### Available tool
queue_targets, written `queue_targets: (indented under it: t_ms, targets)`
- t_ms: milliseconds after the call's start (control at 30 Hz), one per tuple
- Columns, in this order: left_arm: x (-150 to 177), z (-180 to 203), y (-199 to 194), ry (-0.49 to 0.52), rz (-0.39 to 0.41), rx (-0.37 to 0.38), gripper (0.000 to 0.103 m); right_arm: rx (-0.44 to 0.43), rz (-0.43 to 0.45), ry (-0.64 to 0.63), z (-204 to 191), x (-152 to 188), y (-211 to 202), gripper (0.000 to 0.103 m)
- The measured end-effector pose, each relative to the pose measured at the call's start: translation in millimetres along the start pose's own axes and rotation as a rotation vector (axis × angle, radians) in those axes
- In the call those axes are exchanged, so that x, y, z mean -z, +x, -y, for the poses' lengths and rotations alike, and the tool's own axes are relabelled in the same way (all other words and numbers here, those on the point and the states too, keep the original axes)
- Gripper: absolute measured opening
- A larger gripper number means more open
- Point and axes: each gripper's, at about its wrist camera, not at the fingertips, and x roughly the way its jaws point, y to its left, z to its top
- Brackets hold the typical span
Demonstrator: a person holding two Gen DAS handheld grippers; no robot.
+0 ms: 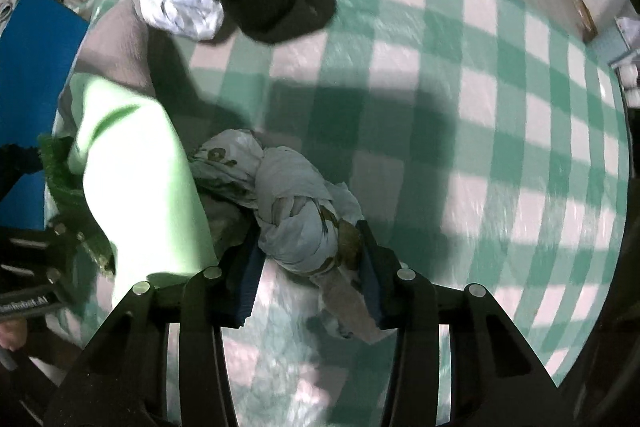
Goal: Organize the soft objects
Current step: 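Grasp the green sparkly scrubber with the left tool while the right tool holds the bundle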
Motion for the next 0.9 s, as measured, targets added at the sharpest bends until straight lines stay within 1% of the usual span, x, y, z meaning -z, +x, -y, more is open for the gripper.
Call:
queue_targets:
  t_ms: [200, 333, 433, 467, 533, 600, 667, 733, 800, 900]
  targets:
    - [23, -10, -5, -0.023, -0.022, 0.012, 0.086, 0.01, -0.023, 0.04, 12, 20, -5, 0.042]
    - [28, -16, -11, -0.031, -0.01, 0.019, 0.087, 0.015, -0.026, 0.051, 15, 29, -7, 0.042]
    - [29, -23, -19, -0.059, 0.004, 0.019, 0.091, -0.005, -0.001, 0.076, 18, 29, -13, 0.045]
    - [30, -24, -21, -0.065, 0.007, 0.017, 0.091, -0.01, 0.008, 0.079, 19, 28, -15, 0.046]
    - [33, -28, -26, -0.076, 0.011, 0.015, 0.091, -0.012, 0.031, 0.078, 19, 22, -21, 0.055]
    - [36, -31, -28, -0.084, 0.013, 0.02, 0.091, -0.009, 0.048, 0.071, 19, 20, -27, 0.06]
    - [39, -31, -32, -0.078, 0.012, 0.037, 0.091, -0.002, 0.057, 0.065, 18, 18, -31, 0.062]
    - [49, -26, -37, -0.06, 0.01, 0.037, 0.091, -0.008, 0.067, 0.055, 17, 16, -35, 0.068]
    - [55, -21, -38, -0.031, 0.009, 0.028, 0.093, -0.01, 0.076, 0.046, 3, 20, -39, 0.071]
    - [60, -13, -36, 0.027, 0.002, 0.005, 0.095, 0.007, 0.08, 0.008, -3, 19, -38, 0.071]
